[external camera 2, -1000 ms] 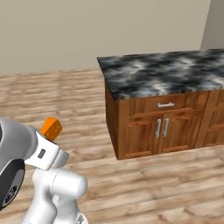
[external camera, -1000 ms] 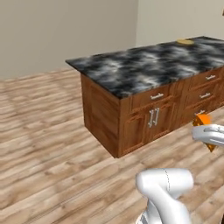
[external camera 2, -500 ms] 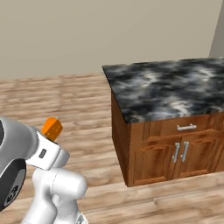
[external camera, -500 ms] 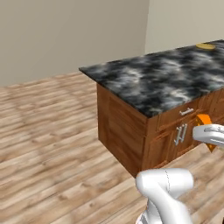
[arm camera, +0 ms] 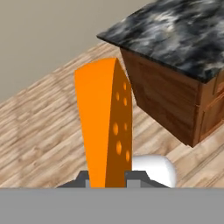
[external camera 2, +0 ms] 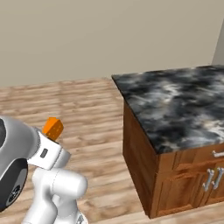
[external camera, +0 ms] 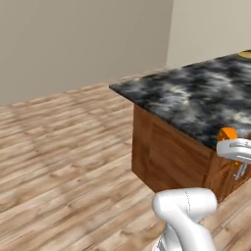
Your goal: Take the cheese, steak, and cucumber from the fridge and place them on the plate on the dining counter to create an appetizer plate.
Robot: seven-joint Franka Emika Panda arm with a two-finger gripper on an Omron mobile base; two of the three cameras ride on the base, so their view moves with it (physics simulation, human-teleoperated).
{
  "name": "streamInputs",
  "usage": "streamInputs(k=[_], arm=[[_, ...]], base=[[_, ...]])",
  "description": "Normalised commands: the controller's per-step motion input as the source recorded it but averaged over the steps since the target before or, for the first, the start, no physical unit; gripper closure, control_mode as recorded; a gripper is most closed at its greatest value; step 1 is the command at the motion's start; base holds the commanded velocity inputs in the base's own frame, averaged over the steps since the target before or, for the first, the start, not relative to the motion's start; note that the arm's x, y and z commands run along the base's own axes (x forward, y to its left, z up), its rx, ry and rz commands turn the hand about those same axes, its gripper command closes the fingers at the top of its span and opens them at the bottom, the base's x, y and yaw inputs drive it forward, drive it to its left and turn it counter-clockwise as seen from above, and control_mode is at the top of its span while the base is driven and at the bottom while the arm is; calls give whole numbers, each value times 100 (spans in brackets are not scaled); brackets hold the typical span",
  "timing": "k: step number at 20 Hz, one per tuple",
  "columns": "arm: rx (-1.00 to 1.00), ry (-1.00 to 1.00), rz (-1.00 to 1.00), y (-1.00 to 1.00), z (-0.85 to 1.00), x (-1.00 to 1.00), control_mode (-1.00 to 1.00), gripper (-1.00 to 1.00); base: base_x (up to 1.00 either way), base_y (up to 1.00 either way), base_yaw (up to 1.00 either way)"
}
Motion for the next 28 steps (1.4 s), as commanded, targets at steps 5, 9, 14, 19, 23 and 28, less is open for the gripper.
streamInputs(k=[5,9,14,19,23,28], arm=[[0,0,0,0,0,0,100,100],[0,0,0,0,0,0,100,100],[0,0,0,0,0,0,100,100],[0,0,0,0,0,0,100,100],[0,0,0,0,0,0,100,100],[0,0,0,0,0,0,100,100]], base=[[100,100,-27],[100,100,-28],[100,100,-27],[100,100,-27],[100,100,-30],[100,100,-45]])
